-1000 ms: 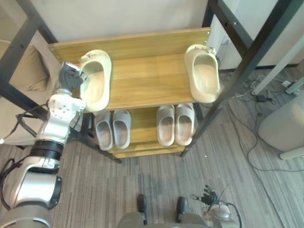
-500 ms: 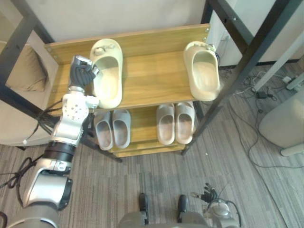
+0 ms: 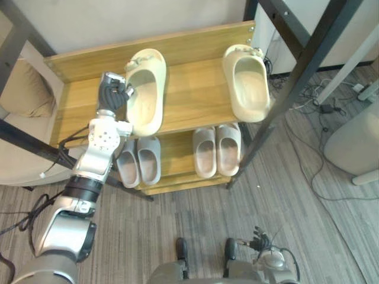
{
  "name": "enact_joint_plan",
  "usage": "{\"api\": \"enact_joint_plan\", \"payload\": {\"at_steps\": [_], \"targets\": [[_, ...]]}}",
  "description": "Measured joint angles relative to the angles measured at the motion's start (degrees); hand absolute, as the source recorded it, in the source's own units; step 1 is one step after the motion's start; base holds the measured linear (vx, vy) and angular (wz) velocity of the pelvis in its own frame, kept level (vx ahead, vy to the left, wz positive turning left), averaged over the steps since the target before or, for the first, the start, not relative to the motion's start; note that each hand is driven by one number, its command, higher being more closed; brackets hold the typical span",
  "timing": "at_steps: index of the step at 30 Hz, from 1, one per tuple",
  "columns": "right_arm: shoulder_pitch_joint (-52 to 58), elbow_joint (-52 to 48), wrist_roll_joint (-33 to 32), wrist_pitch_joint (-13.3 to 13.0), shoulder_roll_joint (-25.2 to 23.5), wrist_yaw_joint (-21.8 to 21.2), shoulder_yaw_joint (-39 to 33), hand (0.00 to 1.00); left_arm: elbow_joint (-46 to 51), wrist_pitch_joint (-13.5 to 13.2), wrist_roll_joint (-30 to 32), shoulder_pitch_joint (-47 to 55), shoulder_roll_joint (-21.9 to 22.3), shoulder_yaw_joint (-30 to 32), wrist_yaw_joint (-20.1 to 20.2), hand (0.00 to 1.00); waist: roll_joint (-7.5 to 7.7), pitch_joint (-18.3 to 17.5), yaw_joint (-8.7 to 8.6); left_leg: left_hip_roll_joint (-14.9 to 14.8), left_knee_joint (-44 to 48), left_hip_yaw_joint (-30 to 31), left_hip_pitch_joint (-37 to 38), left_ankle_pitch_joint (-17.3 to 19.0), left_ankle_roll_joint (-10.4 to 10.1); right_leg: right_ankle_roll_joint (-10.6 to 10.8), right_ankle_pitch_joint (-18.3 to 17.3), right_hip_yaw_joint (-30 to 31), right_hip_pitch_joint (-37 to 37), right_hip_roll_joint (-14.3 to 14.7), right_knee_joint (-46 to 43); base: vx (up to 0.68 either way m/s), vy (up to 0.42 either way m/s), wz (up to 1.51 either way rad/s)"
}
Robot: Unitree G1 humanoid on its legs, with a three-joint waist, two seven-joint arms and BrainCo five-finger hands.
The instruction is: Organize the slippers on the shoe rack
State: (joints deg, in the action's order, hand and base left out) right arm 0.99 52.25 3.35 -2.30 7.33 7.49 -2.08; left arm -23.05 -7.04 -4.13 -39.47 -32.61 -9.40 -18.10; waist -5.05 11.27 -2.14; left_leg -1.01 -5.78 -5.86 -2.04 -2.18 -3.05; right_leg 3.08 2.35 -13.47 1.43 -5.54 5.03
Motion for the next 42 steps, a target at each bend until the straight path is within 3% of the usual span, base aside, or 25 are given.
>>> {"api": "enact_joint_plan", "payload": {"at_steps": [6, 13, 17, 24, 42], "targets": [[0.12, 0.23, -0.02, -0.02, 0.00, 0.27, -0.01, 0.00, 0.76, 0.00, 0.15, -0.04, 0.00, 1.72, -1.89, 0.00, -0.31, 0.15, 0.03, 0.00, 0.00, 0.20, -0.02, 0.00, 0.01, -0.01, 0.12, -0.25, -0.42, -0.02, 0.00, 0.00, 0.000, 0.01], [0.09, 0.23, -0.08, -0.04, 0.02, 0.26, 0.02, 0.00, 10.73, -1.36, 0.03, 3.42, 0.38, 6.33, -3.16, 0.00, -0.41, 0.19, 0.64, 0.08, -0.01, 1.44, -0.01, -0.20, 0.29, 0.00, 0.12, -1.44, -1.02, -0.07, 0.02, 0.00, 0.001, 0.07], [0.01, 0.23, -0.06, -0.05, 0.02, 0.16, 0.12, 0.00, 12.55, -1.55, -0.49, 4.61, 0.94, 6.35, -3.13, 0.00, -0.42, 0.18, 1.68, 0.18, -0.01, 1.97, 0.03, -0.40, 0.56, 0.00, 0.12, -1.88, -1.37, -0.13, 0.03, -0.01, 0.008, 0.08], [-0.19, 0.30, -0.03, -0.04, 0.09, -0.15, 0.86, 0.00, 13.37, -1.58, -0.51, 4.61, 1.37, 6.49, -3.08, 0.00, -0.44, 0.15, 1.79, 0.67, -0.01, 2.44, -0.03, -0.59, 0.84, 0.24, 0.26, -1.87, -1.55, -0.67, 0.02, -0.01, 0.018, 0.04], [0.02, 0.30, -1.16, -0.02, 0.00, -0.16, 0.41, 0.00, -0.24, -0.71, -0.34, -5.73, -2.11, 2.65, -0.53, 0.00, -0.41, 0.14, 0.72, 0.63, -0.02, 0.23, -1.55, -0.60, 0.86, 0.19, 0.85, 0.05, 1.12, -0.58, 0.02, 0.00, 0.005, -0.06]]}}
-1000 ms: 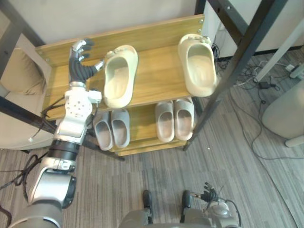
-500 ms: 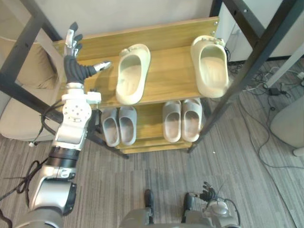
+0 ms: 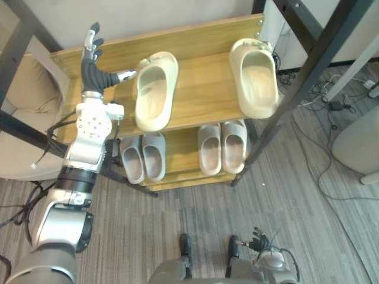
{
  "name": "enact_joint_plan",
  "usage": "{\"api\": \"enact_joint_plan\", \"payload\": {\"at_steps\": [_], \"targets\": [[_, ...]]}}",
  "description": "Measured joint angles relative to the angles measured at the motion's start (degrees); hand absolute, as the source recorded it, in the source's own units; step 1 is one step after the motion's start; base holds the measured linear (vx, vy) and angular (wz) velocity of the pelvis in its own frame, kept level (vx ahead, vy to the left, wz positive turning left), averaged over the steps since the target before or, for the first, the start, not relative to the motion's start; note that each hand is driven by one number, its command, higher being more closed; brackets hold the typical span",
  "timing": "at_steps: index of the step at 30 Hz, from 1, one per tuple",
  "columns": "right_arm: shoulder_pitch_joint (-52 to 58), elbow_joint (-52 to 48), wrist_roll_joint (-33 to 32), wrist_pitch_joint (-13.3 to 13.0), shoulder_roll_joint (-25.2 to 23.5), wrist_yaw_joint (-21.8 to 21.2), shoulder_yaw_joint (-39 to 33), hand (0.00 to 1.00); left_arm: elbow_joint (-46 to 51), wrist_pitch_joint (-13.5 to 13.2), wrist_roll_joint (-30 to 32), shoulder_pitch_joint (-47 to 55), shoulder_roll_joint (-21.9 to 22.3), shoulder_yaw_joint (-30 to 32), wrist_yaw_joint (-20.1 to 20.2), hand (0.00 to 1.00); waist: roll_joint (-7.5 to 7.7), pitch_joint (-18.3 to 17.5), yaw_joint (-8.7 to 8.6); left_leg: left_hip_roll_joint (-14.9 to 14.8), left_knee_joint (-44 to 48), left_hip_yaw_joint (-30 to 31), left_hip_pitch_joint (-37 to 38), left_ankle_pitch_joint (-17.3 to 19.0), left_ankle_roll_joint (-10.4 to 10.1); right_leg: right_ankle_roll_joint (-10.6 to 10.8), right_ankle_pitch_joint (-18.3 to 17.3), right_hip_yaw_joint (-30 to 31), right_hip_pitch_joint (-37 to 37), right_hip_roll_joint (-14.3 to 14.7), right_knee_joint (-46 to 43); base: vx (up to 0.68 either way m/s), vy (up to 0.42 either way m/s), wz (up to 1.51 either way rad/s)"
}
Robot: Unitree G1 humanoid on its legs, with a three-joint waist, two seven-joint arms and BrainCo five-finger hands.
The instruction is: Organize the slippers on the shoe rack
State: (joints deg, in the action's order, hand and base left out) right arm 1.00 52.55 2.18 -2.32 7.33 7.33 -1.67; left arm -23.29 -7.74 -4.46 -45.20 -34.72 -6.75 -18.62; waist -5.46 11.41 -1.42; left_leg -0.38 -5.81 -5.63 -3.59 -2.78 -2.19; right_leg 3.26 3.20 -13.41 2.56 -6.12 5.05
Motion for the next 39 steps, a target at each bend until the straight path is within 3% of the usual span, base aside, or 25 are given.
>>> {"api": "enact_joint_plan", "payload": {"at_steps": [12, 31, 32, 39], "targets": [[-0.18, -0.06, -0.29, -0.03, -0.22, -0.01, -0.37, 0.00, -3.48, 1.36, 1.63, -1.43, -1.13, -0.95, 0.14, 0.00, 0.03, 0.00, -1.63, -0.11, -0.02, -1.96, -0.42, 0.01, 0.01, -0.07, 1.01, 1.88, 1.55, 0.00, 0.02, -0.02, 0.012, -0.09], [-0.32, 0.02, -1.06, -0.48, -0.58, 0.07, -2.23, 0.00, -12.43, 2.10, 3.35, -5.01, -2.60, -2.31, 1.55, 0.00, 0.46, 0.30, -1.92, -0.15, -0.05, -3.09, -1.75, 0.00, 0.02, 0.10, 1.46, 3.16, 3.53, 0.09, 0.03, 0.00, 0.002, -0.02], [-0.31, 0.05, -1.08, -0.49, -0.52, 0.13, -2.63, 0.00, -12.80, 2.06, 3.35, -5.42, -2.75, -2.58, 1.63, 1.00, 0.60, 0.43, -1.93, -0.16, -0.05, -3.23, -1.75, 0.00, 0.02, 0.09, 1.50, 3.28, 3.60, 0.09, 0.03, 0.00, 0.005, -0.04], [-0.31, 0.09, -2.24, -0.61, -0.55, 0.19, -2.63, 0.00, -14.61, 1.74, 3.35, -6.14, -4.00, -2.81, 2.87, 1.00, 0.97, 0.73, -1.88, -0.15, -0.05, -4.76, -1.72, -0.01, 0.03, 0.08, 2.20, 4.76, 4.39, 0.08, 0.05, -0.01, 0.011, -0.11]]}}
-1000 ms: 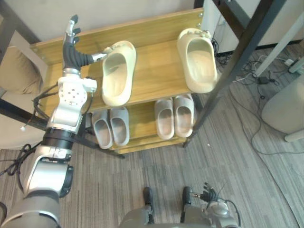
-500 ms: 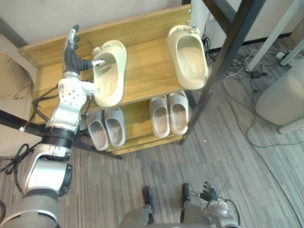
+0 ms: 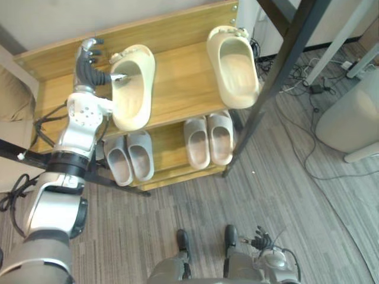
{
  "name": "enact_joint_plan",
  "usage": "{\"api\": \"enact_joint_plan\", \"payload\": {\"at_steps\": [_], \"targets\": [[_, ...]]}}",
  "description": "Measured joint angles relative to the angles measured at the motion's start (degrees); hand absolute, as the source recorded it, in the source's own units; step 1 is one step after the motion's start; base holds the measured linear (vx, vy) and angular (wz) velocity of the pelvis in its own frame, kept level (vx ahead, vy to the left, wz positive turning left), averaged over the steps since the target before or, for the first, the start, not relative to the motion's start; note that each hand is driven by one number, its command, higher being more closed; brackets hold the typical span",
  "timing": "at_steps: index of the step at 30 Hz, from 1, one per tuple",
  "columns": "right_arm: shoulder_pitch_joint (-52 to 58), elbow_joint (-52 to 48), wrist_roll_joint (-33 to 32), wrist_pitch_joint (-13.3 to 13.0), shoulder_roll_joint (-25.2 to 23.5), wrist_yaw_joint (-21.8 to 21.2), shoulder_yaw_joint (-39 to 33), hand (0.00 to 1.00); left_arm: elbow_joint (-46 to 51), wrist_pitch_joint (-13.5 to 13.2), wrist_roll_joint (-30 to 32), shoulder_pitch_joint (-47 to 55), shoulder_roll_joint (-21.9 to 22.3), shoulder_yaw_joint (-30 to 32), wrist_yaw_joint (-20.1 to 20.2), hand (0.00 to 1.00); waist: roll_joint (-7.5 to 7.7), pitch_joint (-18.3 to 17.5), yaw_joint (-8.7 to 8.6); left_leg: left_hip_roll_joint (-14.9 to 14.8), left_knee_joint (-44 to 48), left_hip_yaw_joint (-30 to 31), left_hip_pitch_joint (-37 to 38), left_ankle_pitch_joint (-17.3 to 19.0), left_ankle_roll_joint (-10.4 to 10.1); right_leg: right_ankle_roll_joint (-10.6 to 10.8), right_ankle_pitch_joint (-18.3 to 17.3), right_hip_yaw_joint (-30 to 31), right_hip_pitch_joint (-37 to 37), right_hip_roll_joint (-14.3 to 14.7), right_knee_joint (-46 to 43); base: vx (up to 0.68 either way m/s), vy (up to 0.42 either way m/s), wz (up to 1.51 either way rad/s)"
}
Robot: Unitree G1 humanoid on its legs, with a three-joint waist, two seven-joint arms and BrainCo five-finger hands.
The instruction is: Organize the slippers on the shoe rack
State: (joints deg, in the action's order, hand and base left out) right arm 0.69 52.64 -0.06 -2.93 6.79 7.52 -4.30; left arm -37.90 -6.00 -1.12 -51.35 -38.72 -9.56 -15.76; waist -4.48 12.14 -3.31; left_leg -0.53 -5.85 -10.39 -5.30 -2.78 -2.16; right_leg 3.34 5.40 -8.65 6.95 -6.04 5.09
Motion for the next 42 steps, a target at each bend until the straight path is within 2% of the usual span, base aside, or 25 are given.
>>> {"api": "enact_joint_plan", "payload": {"at_steps": [22, 30, 35, 42], "targets": [[-0.01, -0.07, -0.64, -0.42, 0.03, -0.14, -0.04, 0.00, -2.03, 0.23, -0.18, -0.91, 1.36, -1.63, 0.36, 1.00, -0.17, 0.72, -0.52, 0.15, -0.01, 0.35, 1.42, -0.34, 0.42, 0.09, 0.35, -0.40, -1.25, -0.19, 0.02, 0.00, 0.001, 0.01], [-0.21, -0.28, -1.13, -0.60, 0.25, -0.15, -0.05, 0.00, -1.16, 0.24, -0.69, -0.90, 2.46, -2.17, 0.26, 1.00, -0.94, 1.15, -1.27, 0.49, 0.00, 1.73, 1.58, -0.54, 0.68, 0.23, 0.22, -1.89, -2.11, -0.54, 0.04, 0.01, 0.005, 0.08], [-0.75, -0.35, -1.19, -0.63, 0.67, -0.13, -0.15, 0.00, -0.98, 0.20, -1.94, -0.92, 2.46, -2.88, 0.11, 1.00, -2.20, 1.80, -1.87, 0.84, 0.00, 1.93, 1.52, -0.62, 0.79, 0.36, 0.19, -2.15, -2.16, -0.94, 0.11, 0.00, 0.010, 0.02], [-0.82, -0.41, -2.38, -1.05, 0.71, -0.09, -0.12, 0.00, -0.99, 0.22, -3.63, -2.39, 3.30, -4.57, 0.02, 1.00, -2.63, 2.01, -2.56, 0.91, 0.01, 1.88, 1.27, -0.66, 0.85, 0.51, 0.29, -1.95, -1.89, -1.17, 0.16, 0.00, 0.000, 0.00]]}}
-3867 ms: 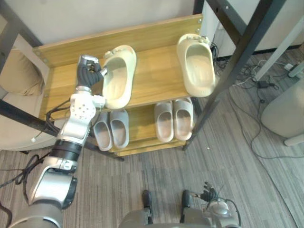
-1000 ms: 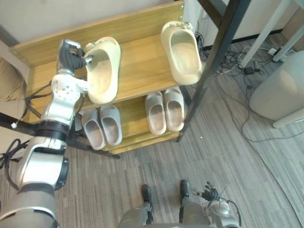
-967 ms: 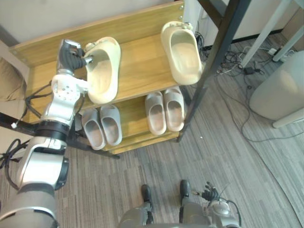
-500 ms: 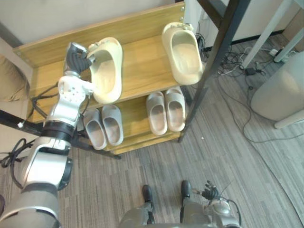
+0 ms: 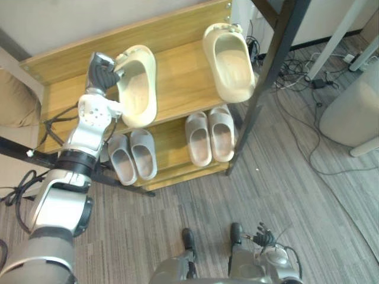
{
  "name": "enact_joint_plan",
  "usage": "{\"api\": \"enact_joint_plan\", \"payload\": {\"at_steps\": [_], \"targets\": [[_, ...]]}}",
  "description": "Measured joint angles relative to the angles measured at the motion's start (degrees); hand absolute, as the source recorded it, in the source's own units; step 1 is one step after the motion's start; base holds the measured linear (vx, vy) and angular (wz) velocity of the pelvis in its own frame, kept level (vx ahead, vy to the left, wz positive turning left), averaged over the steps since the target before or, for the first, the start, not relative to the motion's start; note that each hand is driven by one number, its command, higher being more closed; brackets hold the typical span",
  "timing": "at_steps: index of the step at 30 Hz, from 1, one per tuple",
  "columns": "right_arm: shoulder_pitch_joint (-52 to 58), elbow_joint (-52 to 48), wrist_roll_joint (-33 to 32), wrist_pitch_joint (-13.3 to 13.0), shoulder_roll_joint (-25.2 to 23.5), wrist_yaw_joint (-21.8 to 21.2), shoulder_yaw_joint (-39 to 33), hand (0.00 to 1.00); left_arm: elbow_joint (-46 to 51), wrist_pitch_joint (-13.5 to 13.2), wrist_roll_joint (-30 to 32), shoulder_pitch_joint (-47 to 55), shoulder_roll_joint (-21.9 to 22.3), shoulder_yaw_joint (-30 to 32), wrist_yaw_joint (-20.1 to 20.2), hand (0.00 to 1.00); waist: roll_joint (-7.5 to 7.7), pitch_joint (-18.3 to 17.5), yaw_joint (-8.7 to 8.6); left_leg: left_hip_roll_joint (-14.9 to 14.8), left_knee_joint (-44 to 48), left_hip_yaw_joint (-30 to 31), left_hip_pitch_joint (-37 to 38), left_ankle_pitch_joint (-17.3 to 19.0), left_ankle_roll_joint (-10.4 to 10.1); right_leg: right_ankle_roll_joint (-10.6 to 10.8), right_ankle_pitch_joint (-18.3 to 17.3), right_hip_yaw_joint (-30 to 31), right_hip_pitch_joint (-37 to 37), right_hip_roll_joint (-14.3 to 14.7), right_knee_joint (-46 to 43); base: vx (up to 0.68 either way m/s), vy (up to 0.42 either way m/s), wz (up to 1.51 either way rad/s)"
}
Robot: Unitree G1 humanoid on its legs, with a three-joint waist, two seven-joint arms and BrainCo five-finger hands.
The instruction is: Organize the slippers on the shoe rack
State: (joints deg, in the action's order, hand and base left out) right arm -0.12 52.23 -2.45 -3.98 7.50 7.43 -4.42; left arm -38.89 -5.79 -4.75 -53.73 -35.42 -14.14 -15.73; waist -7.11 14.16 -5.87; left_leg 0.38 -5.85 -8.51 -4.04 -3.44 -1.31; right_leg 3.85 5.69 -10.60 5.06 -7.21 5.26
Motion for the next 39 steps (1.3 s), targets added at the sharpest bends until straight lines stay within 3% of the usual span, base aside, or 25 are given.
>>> {"api": "enact_joint_plan", "payload": {"at_steps": [13, 25, 26, 39], "targets": [[-0.13, -1.32, -1.10, -0.08, -0.15, 0.22, 0.04, 0.00, 4.58, -0.13, -2.15, -5.23, 5.34, -2.06, -0.65, 1.00, -0.05, 0.01, -1.77, 0.20, 0.02, -0.40, -1.26, -0.22, 0.33, 0.37, 0.43, 1.37, 1.33, -0.29, -0.16, 0.02, 0.005, -0.03], [-0.26, -1.48, -2.23, -0.15, -0.02, 0.21, 0.07, 0.00, 0.39, -0.03, -2.15, -8.53, 5.84, -2.94, -0.42, 1.00, -0.34, 0.20, -2.55, 0.13, 0.01, -0.31, -1.83, -0.22, 0.33, 0.40, 0.58, 1.75, 2.05, -0.24, -0.15, 0.01, 0.000, -0.01], [-0.27, -1.55, -2.26, -0.18, -0.02, 0.22, 0.05, 0.00, -0.40, -0.03, -2.14, -9.24, 5.83, -2.93, -0.31, 0.00, -0.35, 0.39, -2.66, 0.14, 0.01, -0.34, -1.86, -0.22, 0.34, 0.39, 0.60, 1.79, 2.11, -0.23, -0.15, 0.03, 0.003, -0.01], [-0.43, -1.50, -2.56, -0.83, -0.01, 0.23, 0.05, 0.00, -2.78, -0.02, -2.17, -9.57, 5.81, -1.15, -0.35, 0.00, -0.24, 0.91, -3.09, 0.11, 0.01, -0.31, -1.87, -0.21, 0.34, 0.37, 0.66, 1.90, 2.21, -0.22, -0.15, 0.01, 0.000, -0.01]]}}
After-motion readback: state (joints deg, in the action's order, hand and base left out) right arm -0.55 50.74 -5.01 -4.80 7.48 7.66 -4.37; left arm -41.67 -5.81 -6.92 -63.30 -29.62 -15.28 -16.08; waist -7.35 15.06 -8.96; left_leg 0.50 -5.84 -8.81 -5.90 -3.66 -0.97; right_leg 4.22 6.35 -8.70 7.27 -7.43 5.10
